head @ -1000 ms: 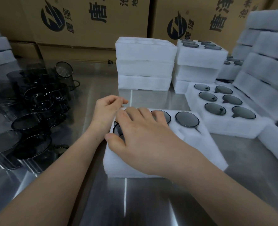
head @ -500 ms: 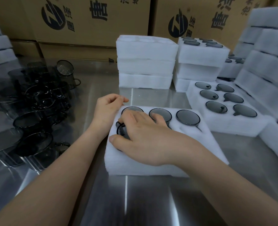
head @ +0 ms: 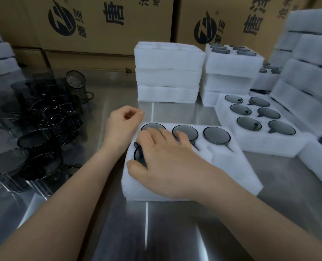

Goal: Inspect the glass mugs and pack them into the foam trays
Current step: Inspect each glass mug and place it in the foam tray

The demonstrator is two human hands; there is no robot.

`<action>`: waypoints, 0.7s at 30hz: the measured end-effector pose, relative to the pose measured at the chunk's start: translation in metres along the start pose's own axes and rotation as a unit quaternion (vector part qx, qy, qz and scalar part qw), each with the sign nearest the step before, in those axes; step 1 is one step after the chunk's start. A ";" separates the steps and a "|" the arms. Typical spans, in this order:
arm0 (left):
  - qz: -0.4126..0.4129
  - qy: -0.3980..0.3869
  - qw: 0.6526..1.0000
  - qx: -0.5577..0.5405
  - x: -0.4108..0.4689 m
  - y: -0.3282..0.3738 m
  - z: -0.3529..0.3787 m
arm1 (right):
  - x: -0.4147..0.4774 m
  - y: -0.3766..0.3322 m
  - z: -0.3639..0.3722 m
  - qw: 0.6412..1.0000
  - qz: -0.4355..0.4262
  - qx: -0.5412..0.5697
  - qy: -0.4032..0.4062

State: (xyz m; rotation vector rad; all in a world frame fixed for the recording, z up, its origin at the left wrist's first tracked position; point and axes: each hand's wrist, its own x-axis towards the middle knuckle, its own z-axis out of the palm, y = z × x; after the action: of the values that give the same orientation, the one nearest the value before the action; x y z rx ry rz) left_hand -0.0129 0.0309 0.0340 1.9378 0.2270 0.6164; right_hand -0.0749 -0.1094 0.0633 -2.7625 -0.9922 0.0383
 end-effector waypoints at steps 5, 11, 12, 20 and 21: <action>-0.060 -0.015 0.998 0.031 0.002 0.000 -0.010 | -0.003 -0.003 0.010 0.994 -0.013 0.038 0.100; -0.201 -0.184 0.962 -0.031 -0.013 0.013 -0.023 | -0.003 -0.005 0.014 0.974 -0.007 0.005 0.227; -0.200 -0.197 0.959 -0.043 -0.013 0.015 -0.023 | -0.003 -0.005 0.012 0.973 -0.013 0.038 0.229; -0.193 -0.242 0.950 -0.033 -0.005 0.003 -0.026 | -0.006 0.001 -0.001 0.953 -0.010 0.201 0.228; -0.199 -0.256 0.945 -0.039 -0.004 0.003 -0.027 | -0.006 0.001 -0.002 0.951 -0.009 0.208 0.230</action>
State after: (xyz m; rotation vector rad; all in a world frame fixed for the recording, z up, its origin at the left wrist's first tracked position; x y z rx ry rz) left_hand -0.0302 0.0496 0.0442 1.8349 0.2483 -0.1494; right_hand -0.0787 -0.1145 0.0648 -2.2276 -0.7738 -0.3438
